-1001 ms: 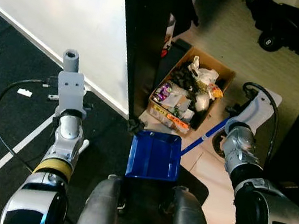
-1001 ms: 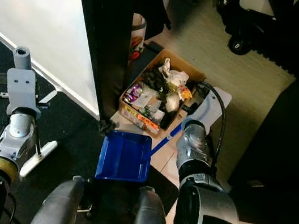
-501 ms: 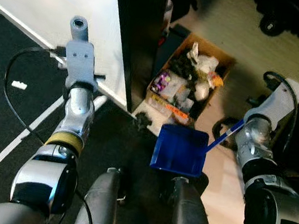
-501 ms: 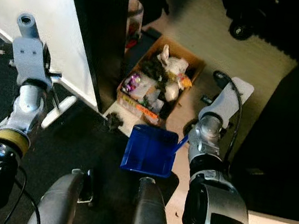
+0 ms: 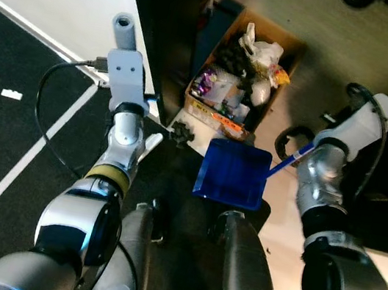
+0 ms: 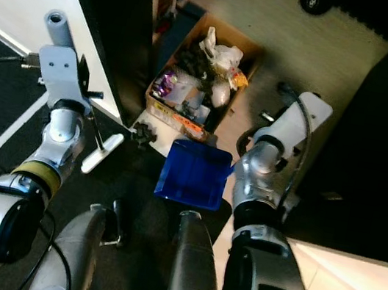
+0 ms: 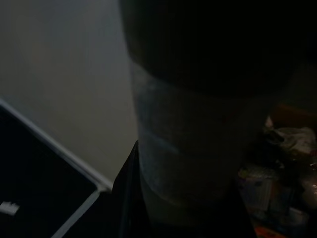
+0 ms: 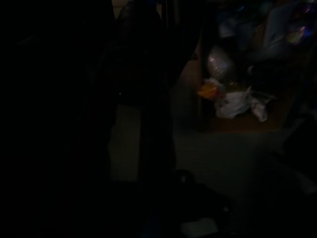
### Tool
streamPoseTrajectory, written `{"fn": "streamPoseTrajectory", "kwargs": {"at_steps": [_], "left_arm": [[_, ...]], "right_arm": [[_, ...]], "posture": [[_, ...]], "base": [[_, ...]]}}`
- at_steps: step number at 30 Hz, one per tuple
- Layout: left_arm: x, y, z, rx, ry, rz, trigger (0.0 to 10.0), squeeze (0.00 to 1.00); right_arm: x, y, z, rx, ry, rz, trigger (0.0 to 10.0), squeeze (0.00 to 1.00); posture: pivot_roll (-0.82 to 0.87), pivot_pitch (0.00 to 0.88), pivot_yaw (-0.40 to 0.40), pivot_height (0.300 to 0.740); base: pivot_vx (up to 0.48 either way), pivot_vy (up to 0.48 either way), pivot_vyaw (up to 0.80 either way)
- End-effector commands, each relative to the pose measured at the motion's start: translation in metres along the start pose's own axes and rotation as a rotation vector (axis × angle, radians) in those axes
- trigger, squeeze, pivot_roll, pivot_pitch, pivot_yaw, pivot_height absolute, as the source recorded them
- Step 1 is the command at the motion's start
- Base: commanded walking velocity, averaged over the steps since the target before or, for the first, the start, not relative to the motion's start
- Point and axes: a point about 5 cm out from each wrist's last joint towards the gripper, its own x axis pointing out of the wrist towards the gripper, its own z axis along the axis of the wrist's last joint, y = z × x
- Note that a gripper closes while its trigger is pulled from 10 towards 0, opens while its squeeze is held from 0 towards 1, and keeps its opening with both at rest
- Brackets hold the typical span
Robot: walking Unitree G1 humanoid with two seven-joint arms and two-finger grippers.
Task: Sweep floor
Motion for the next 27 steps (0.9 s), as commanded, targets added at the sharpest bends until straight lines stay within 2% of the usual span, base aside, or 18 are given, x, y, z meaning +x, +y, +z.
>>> {"fn": "streamPoseTrajectory", "kwargs": {"at_steps": [1,3,5,6,9,10,11,12,13,14,15,18,19,20,22,24,26,27], "left_arm": [[-0.006,-0.013,-0.006,-0.024,0.030,-0.035,10.0,0.00],[-0.006,-0.013,-0.006,-0.024,0.030,-0.035,10.0,0.00],[-0.002,-0.038,0.005,-0.062,0.015,-0.142,10.0,0.00],[-0.002,-0.038,0.005,-0.062,0.015,-0.142,10.0,0.00],[-0.009,-0.091,0.025,-0.160,-0.024,-0.382,10.0,0.00],[-0.009,-0.091,0.025,-0.160,-0.024,-0.382,10.0,0.00],[-0.014,-0.108,0.032,-0.192,-0.044,-0.461,10.0,0.00],[-0.014,-0.108,0.032,-0.192,-0.044,-0.461,10.0,0.00],[-0.021,-0.124,0.039,-0.222,-0.065,-0.541,10.0,0.00],[-0.021,-0.124,0.039,-0.222,-0.065,-0.541,10.0,0.00],[-0.031,-0.145,0.048,-0.269,-0.095,-0.657,10.0,0.00],[-0.038,-0.158,0.054,-0.298,-0.115,-0.731,10.0,0.00],[-0.050,-0.172,0.061,-0.319,-0.151,-0.844,10.0,0.00],[-0.050,-0.172,0.061,-0.319,-0.151,-0.844,10.0,0.00],[-0.069,-0.183,0.067,-0.356,-0.218,-1.030,10.0,0.00],[-0.075,-0.183,0.067,-0.370,-0.241,-1.094,10.0,0.00],[-0.079,-0.176,0.067,-0.370,-0.268,-1.136,10.0,0.00],[-0.082,-0.164,0.067,-0.346,-0.297,-1.170,10.0,0.00]], "right_arm": [[-0.016,-0.006,-0.032,-0.031,0.139,0.001,10.0,0.00],[-0.016,-0.006,-0.032,-0.031,0.139,0.001,10.0,0.00],[-0.017,-0.006,-0.030,-0.018,0.124,0.017,10.0,0.00],[-0.017,-0.006,-0.030,-0.018,0.124,0.017,10.0,0.00],[-0.016,-0.013,-0.030,-0.016,0.117,0.010,10.0,0.00],[-0.016,-0.013,-0.030,-0.016,0.117,0.010,10.0,0.00],[-0.016,-0.016,-0.031,-0.017,0.117,0.004,10.0,0.00],[-0.016,-0.016,-0.031,-0.017,0.117,0.004,10.0,0.00],[-0.017,-0.017,-0.032,-0.018,0.117,0.001,10.0,0.00],[-0.017,-0.017,-0.032,-0.018,0.117,0.001,10.0,0.00],[-0.017,-0.018,-0.032,-0.019,0.118,-0.003,10.0,0.00],[-0.017,-0.019,-0.032,-0.020,0.120,-0.004,10.0,0.00],[-0.017,-0.020,-0.033,-0.023,0.125,-0.006,10.0,0.00],[-0.017,-0.020,-0.033,-0.023,0.125,-0.006,10.0,0.00],[-0.016,-0.023,-0.036,-0.027,0.140,-0.008,10.0,0.00],[-0.016,-0.023,-0.037,-0.028,0.147,-0.007,10.0,0.00],[-0.016,-0.023,-0.039,-0.029,0.156,-0.005,10.0,0.00],[-0.015,-0.023,-0.040,-0.027,0.166,-0.001,10.0,0.00]], "posture": [[-0.23,0.520,-0.046,0.740],[-0.23,0.520,-0.046,0.740],[-0.24,0.523,-0.045,0.740],[-0.24,0.523,-0.045,0.740],[-0.23,0.517,-0.036,0.740],[-0.23,0.517,-0.036,0.740],[-0.23,0.515,-0.031,0.740],[-0.23,0.515,-0.031,0.740],[-0.22,0.508,-0.025,0.740],[-0.22,0.508,-0.025,0.740],[-0.21,0.502,-0.017,0.740],[-0.21,0.499,-0.015,0.740],[-0.17,0.482,-0.002,0.740],[-0.17,0.482,-0.002,0.740],[-0.13,0.455,0.009,0.740],[-0.11,0.445,0.010,0.740],[-0.08,0.428,0.011,0.740],[-0.06,0.413,0.013,0.740]], "base": [[0.000,0.000,0.00],[0.000,0.000,0.00],[0.000,0.000,0.00],[0.000,0.000,0.00],[0.000,0.000,0.00],[0.000,0.000,0.00],[0.000,0.000,0.00],[0.000,0.000,0.00],[0.000,0.000,0.00],[0.000,0.000,0.00],[0.000,0.000,0.00],[0.000,0.000,0.00],[0.000,0.000,0.00],[0.000,0.000,0.00],[0.000,0.000,0.00],[0.000,0.000,0.00],[0.000,0.000,0.00],[0.000,0.000,0.00]]}}
